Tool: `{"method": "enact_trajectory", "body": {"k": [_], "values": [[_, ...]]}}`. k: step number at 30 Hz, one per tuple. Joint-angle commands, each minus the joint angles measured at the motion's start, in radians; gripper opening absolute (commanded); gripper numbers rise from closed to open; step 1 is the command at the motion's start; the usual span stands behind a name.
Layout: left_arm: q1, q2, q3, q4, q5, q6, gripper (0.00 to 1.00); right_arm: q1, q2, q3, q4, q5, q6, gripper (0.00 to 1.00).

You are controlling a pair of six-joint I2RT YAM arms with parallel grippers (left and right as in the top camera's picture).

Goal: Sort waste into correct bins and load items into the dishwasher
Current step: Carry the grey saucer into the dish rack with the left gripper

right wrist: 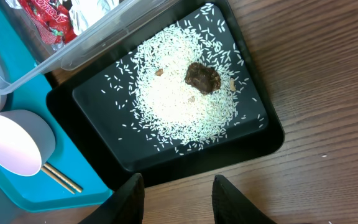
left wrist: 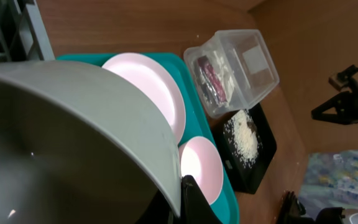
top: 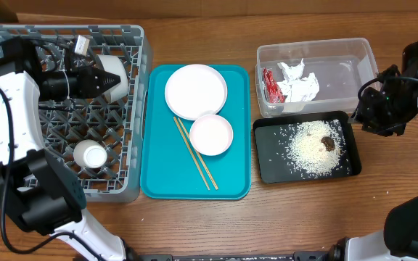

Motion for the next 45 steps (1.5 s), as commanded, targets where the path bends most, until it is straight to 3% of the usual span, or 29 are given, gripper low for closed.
{"method": "enact_trajectory", "body": {"k": [1,16,19,23,31,39,45], "values": [[0.027,0.042,0.021,0.016,0.12,0.074,0.04,0.002,-0.021,0.007,0.002,-0.007,0.0,0.38],[0.115,0.189,0.021,-0.014,0.117,0.075,0.05,0.002,-0.021,0.007,-0.002,-0.007,0.0,0.37],[0.173,0.185,0.021,-0.049,0.117,0.075,0.19,0.002,-0.021,0.007,-0.002,-0.007,0.0,0.37],[0.239,0.185,0.021,-0.117,0.113,0.075,0.49,0.002,-0.021,0.007,-0.002,-0.007,0.0,0.37],[0.344,0.175,0.021,-0.228,0.109,0.119,0.99,0.002,-0.021,0.007,-0.002,-0.007,0.0,0.37],[0.348,0.061,0.021,-0.253,0.127,0.135,1.0,0.002,-0.021,0.007,-0.002,-0.007,0.0,0.37],[0.271,-0.093,0.021,-0.245,0.105,0.134,1.0,0.002,-0.021,0.007,-0.002,-0.007,0.0,0.37]]}}
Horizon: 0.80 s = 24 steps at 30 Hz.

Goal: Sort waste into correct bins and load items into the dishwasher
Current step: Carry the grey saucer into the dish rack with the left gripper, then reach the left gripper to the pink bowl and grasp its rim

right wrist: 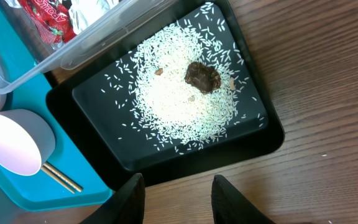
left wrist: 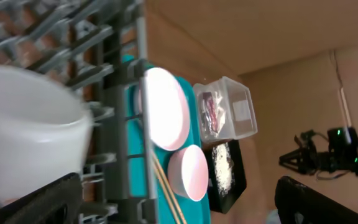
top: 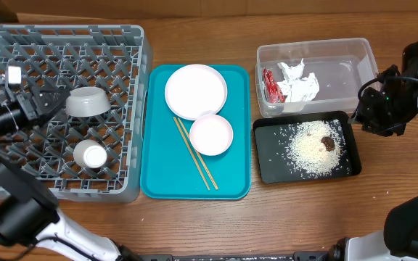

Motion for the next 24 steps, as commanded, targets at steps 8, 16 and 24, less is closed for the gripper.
{"method": "enact_trajectory", "body": {"k": [8,16,24], "values": [[-0.334,-0.256,0.016,0.054,-0.263,-0.083,1.0,0.002,-0.021,0.007,0.0,-0.007,0.0,0.37],[-0.723,-0.261,0.016,0.173,-0.85,-0.518,1.0,0.002,-0.021,0.007,0.0,-0.007,0.0,0.38],[-1.012,-0.251,0.016,0.263,-0.912,-0.55,1.0,0.002,-0.021,0.007,0.0,-0.007,0.0,0.38]]}}
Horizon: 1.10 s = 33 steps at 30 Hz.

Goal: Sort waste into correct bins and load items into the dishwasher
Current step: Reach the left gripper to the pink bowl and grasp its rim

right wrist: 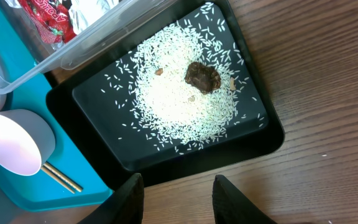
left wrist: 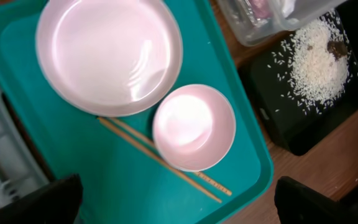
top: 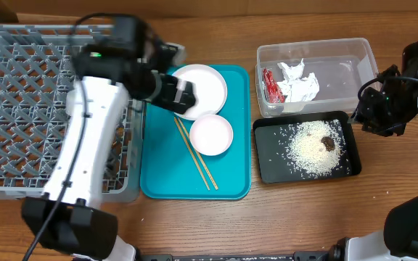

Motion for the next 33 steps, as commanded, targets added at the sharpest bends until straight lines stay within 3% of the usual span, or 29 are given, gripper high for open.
{"method": "enact_trajectory", "body": {"k": [1,5,10,18,21,26,30,33], "values": [[-0.113,-0.001,0.015,0.031,-0.083,-0.064,1.0,0.002,-0.021,0.007,0.001,-0.007,0.0,0.38],[-0.22,0.013,0.014,0.067,-0.101,-0.063,1.0,0.002,-0.021,0.007,0.0,-0.007,0.0,0.39],[-0.32,0.069,0.007,0.069,-0.23,-0.064,1.0,0.002,-0.021,0.007,0.0,-0.007,0.0,0.39],[-0.407,0.259,0.004,0.047,-0.243,-0.066,0.85,0.002,-0.021,0.007,0.0,-0.007,0.0,0.39],[-0.424,0.38,0.004,0.027,-0.24,-0.115,0.69,0.002,-0.021,0.007,0.0,-0.007,0.0,0.39],[-0.43,0.475,0.004,0.008,-0.239,-0.116,0.56,0.002,-0.021,0.007,0.0,-0.007,0.0,0.39],[-0.43,0.514,0.004,-0.003,-0.239,-0.116,0.36,0.002,-0.021,0.007,0.0,-0.007,0.0,0.39],[-0.431,0.513,0.005,-0.006,-0.239,-0.116,0.08,0.002,-0.021,0.007,0.0,-0.007,0.0,0.39]]}}
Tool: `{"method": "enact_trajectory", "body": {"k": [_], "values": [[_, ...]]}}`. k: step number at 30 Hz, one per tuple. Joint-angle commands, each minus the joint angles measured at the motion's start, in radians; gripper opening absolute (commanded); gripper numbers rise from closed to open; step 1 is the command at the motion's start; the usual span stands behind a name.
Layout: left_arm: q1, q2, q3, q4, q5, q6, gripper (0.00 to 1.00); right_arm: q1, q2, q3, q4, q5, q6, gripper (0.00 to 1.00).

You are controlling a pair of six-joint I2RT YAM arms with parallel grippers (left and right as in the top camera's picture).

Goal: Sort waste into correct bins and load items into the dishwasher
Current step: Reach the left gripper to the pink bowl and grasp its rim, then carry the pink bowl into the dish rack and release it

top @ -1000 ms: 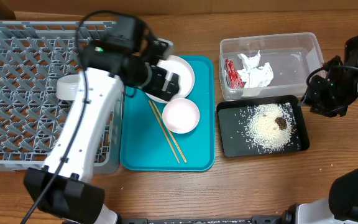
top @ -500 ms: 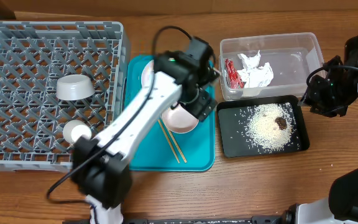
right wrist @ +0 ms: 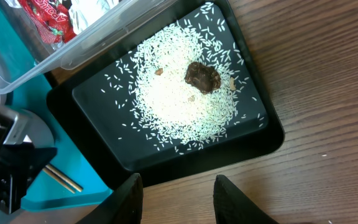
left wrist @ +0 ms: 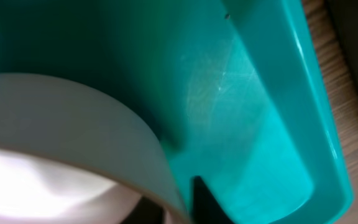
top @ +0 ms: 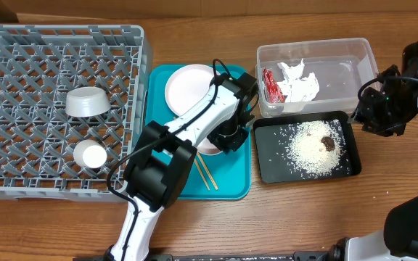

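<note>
On the teal tray (top: 158,174), my left gripper (top: 228,136) is down at the small pink bowl (top: 209,150). In the left wrist view the bowl (left wrist: 55,124) fills the frame. Its rim sits between the two fingers of the left gripper (left wrist: 182,200), which is shut on it. A white plate (top: 187,83) and chopsticks (top: 207,176) also lie on the tray. The grey dish rack (top: 64,29) holds an upturned grey bowl (top: 88,102) and a white cup (top: 91,154). My right gripper (right wrist: 176,199) hangs open beside the black tray of rice (right wrist: 185,99).
A clear bin (top: 339,54) at the back right holds a red wrapper and crumpled paper. The black tray (top: 267,170) with rice and a brown lump lies in front of it. Bare wooden table (top: 383,203) runs along the front and right.
My left gripper was open high above the teal tray with plate and bowl below. It is now low on the tray, shut on the small bowl's rim. The right arm has not moved.
First my left gripper held a grey bowl over the dish rack. Then the bowl lay upturned in the rack and the gripper was open beside it. After that it hung open above the teal tray, and now it grips the small pink bowl.
</note>
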Motion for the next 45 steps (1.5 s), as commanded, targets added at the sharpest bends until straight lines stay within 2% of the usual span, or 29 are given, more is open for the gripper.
{"method": "enact_trajectory", "body": {"k": [1,5,12,16,18,23,28,32,39,45], "values": [[-0.006,-0.002,0.016,-0.009,-0.003,-0.011,0.04,0.002,-0.021,0.007,0.0,-0.008,0.0,0.39],[-0.006,-0.006,0.084,-0.051,0.003,-0.013,0.04,0.002,-0.021,0.007,0.0,-0.007,0.0,0.39],[0.012,-0.105,0.314,-0.151,0.026,-0.007,0.04,0.002,-0.021,0.007,0.0,-0.007,0.0,0.39],[0.073,-0.18,0.399,-0.151,0.024,-0.007,0.04,0.002,-0.021,0.007,0.0,-0.007,0.0,0.39],[0.154,-0.236,0.436,-0.147,0.042,-0.003,0.04,0.002,-0.021,0.007,0.0,-0.007,0.0,0.39],[0.335,-0.293,0.444,-0.121,0.23,0.105,0.04,0.002,-0.021,0.007,0.0,-0.007,0.0,0.39],[0.538,-0.284,0.44,-0.121,0.527,0.263,0.04,0.002,-0.021,0.007,0.0,-0.007,0.0,0.39],[0.69,-0.268,0.439,-0.105,0.703,0.343,0.04,0.002,-0.021,0.007,0.0,-0.007,0.0,0.39],[0.861,-0.206,0.427,-0.007,0.856,0.387,0.04,0.002,-0.021,0.007,0.0,-0.007,0.0,0.39],[0.925,-0.124,0.427,0.079,0.88,0.385,0.04,0.002,-0.021,0.007,0.0,-0.007,0.0,0.39]]}}
